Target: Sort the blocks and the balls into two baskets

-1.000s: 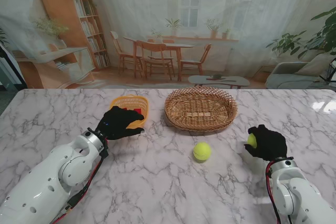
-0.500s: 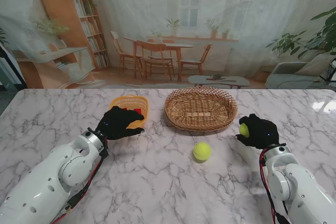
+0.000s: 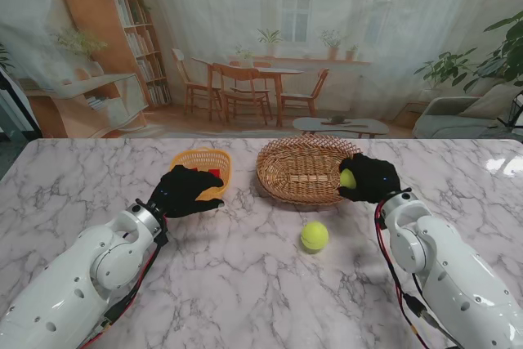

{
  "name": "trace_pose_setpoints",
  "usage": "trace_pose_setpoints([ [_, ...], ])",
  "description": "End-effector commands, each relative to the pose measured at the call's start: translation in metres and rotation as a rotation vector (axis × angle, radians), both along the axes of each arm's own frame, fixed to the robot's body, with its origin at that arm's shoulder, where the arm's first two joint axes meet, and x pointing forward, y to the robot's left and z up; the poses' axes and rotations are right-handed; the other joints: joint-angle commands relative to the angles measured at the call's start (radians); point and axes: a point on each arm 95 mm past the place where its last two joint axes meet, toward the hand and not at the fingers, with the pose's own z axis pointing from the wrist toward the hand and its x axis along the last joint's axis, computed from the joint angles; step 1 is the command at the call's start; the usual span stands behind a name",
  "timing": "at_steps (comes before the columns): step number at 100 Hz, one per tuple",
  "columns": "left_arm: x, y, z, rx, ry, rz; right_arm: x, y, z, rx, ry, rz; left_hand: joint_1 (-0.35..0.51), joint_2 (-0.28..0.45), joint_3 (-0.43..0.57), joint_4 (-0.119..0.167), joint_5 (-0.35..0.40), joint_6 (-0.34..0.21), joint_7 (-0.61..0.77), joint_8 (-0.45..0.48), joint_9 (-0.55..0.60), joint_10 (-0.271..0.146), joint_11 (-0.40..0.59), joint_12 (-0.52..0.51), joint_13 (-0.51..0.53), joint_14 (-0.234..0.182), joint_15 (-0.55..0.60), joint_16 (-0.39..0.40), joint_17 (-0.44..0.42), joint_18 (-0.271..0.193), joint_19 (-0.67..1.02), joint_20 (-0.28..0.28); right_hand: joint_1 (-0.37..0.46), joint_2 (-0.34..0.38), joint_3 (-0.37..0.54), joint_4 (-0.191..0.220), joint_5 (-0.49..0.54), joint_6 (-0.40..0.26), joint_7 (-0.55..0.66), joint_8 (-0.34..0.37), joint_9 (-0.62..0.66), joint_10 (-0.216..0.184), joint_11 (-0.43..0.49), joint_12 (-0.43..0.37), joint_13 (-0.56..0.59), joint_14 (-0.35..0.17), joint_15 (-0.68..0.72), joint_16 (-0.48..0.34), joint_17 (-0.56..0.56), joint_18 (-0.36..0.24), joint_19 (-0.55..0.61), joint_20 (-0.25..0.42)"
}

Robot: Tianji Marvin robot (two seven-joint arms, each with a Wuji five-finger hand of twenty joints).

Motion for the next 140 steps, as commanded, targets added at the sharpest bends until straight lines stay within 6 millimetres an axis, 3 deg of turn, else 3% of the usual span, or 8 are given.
trace_pose_setpoints([
  [1,0.0,0.0,-0.003,0.009,0.017,0.002,0.009,0.004,0.006,0.006,0.001,0.002,0.006,0.037,-0.02,-0.01,-0.012,0.018,0.009,-0.005,0.015,0.006,0.008,0.01,-0.007,0.014,0.025,0.004,0.0,-0.006,0.024,-0.002,0.12,0.031,0.078,0.006,0.034,-0.031,0.071,-0.017,0.014,-0.019,0.033,0.012,0.027,-0.062,0.063,0.016,0.0,-0.017,0.024,-0.01],
  [38,0.0,0.001,-0.004,0.01,0.018,0.003,0.04,0.032,0.01,0.014,0.056,0.028,0.007,0.037,-0.02,-0.009,-0.009,0.017,0.01,-0.004,0.015,0.006,0.008,0.011,-0.007,0.015,0.025,0.004,0.0,-0.007,0.026,0.0,0.118,0.043,0.069,0.009,0.031,-0.036,0.075,-0.032,0.004,-0.02,0.009,-0.006,0.011,-0.051,0.012,-0.004,-0.023,-0.006,0.001,-0.016],
  [82,0.0,0.0,-0.004,0.014,0.019,-0.001,0.068,0.064,-0.002,0.002,0.142,0.049,0.007,0.037,-0.02,-0.01,-0.009,0.016,0.01,-0.004,0.015,0.006,0.008,0.01,-0.008,0.015,0.025,0.003,-0.002,-0.006,0.025,0.0,0.099,0.083,0.05,0.029,0.013,-0.035,0.032,-0.04,-0.043,-0.014,-0.051,-0.062,-0.054,-0.026,-0.145,-0.085,-0.093,-0.008,-0.057,-0.021],
  [90,0.0,0.0,-0.004,0.014,0.018,-0.002,0.07,0.066,-0.003,0.003,0.146,0.046,0.006,0.037,-0.02,-0.01,-0.009,0.016,0.01,-0.004,0.016,0.005,0.008,0.01,-0.007,0.014,0.025,0.003,-0.003,-0.006,0.024,0.0,0.065,0.097,0.053,0.079,0.014,-0.031,-0.031,0.005,-0.067,-0.012,-0.065,-0.09,-0.095,-0.013,-0.195,-0.118,-0.148,0.013,-0.098,-0.035],
  [102,0.0,0.001,-0.004,0.013,0.017,0.0,0.07,0.066,-0.006,-0.008,0.149,0.039,0.005,0.037,-0.02,-0.01,-0.009,0.016,0.01,-0.004,0.015,0.004,0.008,0.01,-0.008,0.015,0.024,0.003,-0.003,-0.005,0.023,0.0,0.001,0.111,0.009,0.086,-0.025,-0.035,-0.111,0.01,-0.118,-0.004,-0.151,-0.157,-0.198,0.021,-0.354,-0.2,-0.295,0.08,-0.197,-0.059],
  [114,0.0,0.001,-0.004,0.013,0.016,0.0,0.069,0.065,-0.008,-0.02,0.16,0.025,0.007,0.036,-0.02,-0.01,-0.008,0.016,0.01,-0.004,0.015,0.005,0.007,0.01,-0.007,0.014,0.024,0.003,-0.003,-0.006,0.023,0.0,-0.06,0.145,-0.061,0.095,-0.093,-0.027,-0.199,-0.015,-0.19,0.004,-0.254,-0.25,-0.299,0.045,-0.525,-0.294,-0.434,0.127,-0.31,-0.123],
  [124,0.0,0.0,-0.004,0.015,0.016,-0.002,0.069,0.065,-0.009,-0.024,0.164,0.015,0.006,0.037,-0.02,-0.01,-0.009,0.016,0.01,-0.004,0.015,0.004,0.007,0.01,-0.007,0.014,0.024,0.003,-0.004,-0.005,0.022,0.0,-0.093,0.142,-0.111,0.094,-0.157,-0.021,-0.268,-0.037,-0.248,0.002,-0.307,-0.304,-0.345,0.046,-0.605,-0.344,-0.498,0.144,-0.367,-0.159],
  [140,0.0,0.0,-0.004,0.017,0.019,-0.003,0.067,0.065,-0.009,-0.022,0.165,0.006,0.006,0.038,-0.02,-0.01,-0.01,0.015,0.01,-0.004,0.014,0.006,0.006,0.01,-0.009,0.014,0.023,0.002,-0.004,-0.004,0.021,0.0,-0.116,0.165,-0.151,0.093,-0.214,-0.018,-0.309,-0.048,-0.282,-0.005,-0.321,-0.32,-0.368,0.045,-0.635,-0.361,-0.529,0.143,-0.393,-0.171],
])
